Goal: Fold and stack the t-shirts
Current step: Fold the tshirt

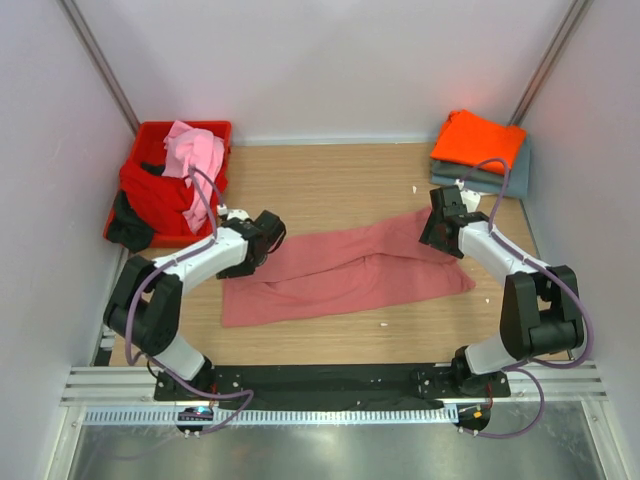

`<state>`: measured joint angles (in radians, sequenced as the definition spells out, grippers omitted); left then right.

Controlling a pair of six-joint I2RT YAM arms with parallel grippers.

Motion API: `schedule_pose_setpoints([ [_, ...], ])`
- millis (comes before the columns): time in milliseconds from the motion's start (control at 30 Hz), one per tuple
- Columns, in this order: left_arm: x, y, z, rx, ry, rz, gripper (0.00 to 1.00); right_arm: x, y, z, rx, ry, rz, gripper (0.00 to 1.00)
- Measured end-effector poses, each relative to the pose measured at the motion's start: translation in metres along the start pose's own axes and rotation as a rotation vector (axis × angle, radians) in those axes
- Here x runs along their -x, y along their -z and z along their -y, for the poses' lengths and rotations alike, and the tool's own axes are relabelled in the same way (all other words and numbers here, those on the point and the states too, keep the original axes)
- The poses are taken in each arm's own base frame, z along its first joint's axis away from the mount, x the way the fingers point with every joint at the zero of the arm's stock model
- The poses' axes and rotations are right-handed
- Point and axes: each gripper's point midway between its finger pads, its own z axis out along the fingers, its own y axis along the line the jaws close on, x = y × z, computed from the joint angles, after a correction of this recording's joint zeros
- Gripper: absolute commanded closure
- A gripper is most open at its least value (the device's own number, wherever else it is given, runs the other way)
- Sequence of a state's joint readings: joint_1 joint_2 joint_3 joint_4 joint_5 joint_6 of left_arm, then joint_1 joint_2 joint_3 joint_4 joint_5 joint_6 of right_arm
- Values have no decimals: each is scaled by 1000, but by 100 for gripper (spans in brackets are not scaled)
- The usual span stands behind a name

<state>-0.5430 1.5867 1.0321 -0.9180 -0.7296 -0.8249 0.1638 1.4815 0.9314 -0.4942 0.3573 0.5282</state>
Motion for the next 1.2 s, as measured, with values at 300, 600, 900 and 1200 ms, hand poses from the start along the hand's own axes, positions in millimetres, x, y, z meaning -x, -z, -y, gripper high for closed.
schedule_pose_setpoints([
  [300, 27, 43, -19, -152, 167, 126, 60, -17, 18, -13, 132, -10, -23, 40],
  [600, 27, -6, 73, -195, 44, 23, 64, -50, -16, -18, 95, 35, -142, 40],
  [900, 1, -24, 88, -222, 16, -16, 65, -8, -51, -55, 77, 73, -136, 40],
  [1200, -75, 39, 112, -429, -22, -65, 66, 77, -106, -182, 262, 124, -97, 29],
])
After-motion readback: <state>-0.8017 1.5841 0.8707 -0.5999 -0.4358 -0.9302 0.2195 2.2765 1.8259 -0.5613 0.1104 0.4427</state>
